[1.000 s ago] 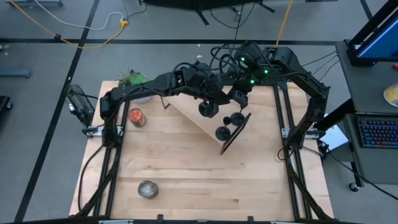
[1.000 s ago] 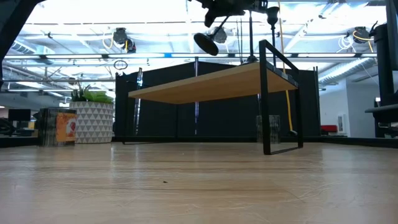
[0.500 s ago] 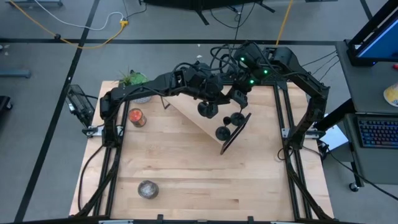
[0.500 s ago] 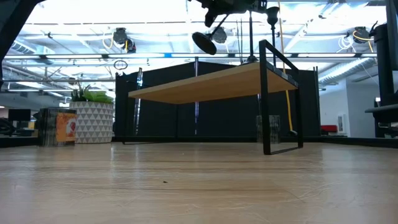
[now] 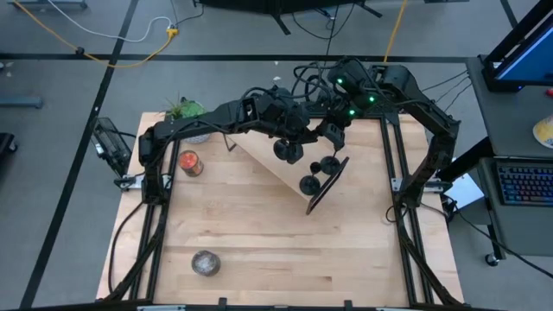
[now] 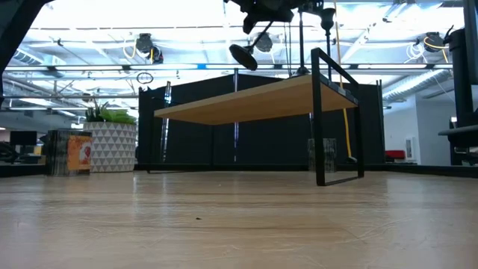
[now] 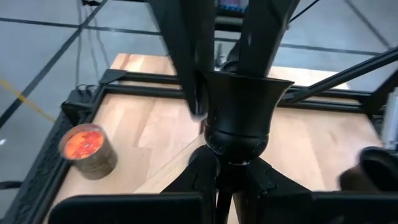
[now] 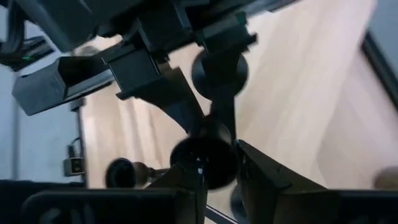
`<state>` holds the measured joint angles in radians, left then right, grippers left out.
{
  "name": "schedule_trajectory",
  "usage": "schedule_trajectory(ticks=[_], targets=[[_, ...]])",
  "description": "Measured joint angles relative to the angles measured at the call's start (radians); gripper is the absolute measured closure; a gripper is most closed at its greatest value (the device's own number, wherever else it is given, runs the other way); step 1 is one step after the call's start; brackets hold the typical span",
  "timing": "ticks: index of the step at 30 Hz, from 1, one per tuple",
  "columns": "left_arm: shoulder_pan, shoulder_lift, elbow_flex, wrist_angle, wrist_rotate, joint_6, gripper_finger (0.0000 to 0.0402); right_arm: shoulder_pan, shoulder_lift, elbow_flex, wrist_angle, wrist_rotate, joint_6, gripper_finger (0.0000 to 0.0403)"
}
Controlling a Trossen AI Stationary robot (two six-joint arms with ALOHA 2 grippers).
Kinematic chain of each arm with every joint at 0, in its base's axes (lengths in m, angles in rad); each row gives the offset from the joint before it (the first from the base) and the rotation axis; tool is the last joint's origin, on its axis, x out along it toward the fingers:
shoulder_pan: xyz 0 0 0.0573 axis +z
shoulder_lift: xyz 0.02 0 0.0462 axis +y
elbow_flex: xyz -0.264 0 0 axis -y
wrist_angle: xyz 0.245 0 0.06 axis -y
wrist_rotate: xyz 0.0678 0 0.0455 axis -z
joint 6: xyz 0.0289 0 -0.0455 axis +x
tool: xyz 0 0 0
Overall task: Pick & Place candle stick holders
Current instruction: Put the black candle holder on the shelf
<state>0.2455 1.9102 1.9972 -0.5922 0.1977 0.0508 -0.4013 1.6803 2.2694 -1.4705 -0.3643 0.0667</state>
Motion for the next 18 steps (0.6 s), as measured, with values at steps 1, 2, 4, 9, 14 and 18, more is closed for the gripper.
schedule_trajectory(ticks=[1,2,4,9,14,18], targets=[[0.000,0.000,0.000,-0.004,-0.010,0.001,0.0377,-0.003,-0.006,0.000,-0.006,0.022,-0.001,0.0333],[0.000,0.000,0.000,-0.006,-0.020,0.000,0.0377,-0.004,-0.013,0.000,-0.012,0.037,-0.001,0.0334],[0.003,0.000,0.000,-0.003,-0.032,0.000,0.0377,-0.006,-0.034,0.000,-0.026,0.047,-0.001,0.0335],[0.005,0.000,0.000,0.023,-0.035,0.000,0.0377,-0.017,-0.087,0.000,-0.027,0.056,0.000,0.0335],[0.015,0.000,0.000,0.029,-0.029,0.018,0.0377,-0.017,-0.153,0.000,-0.023,0.101,0.014,0.0342],[0.036,0.000,0.000,0.050,-0.018,0.026,0.0377,-0.017,-0.196,0.001,-0.022,0.104,0.032,0.0344]])
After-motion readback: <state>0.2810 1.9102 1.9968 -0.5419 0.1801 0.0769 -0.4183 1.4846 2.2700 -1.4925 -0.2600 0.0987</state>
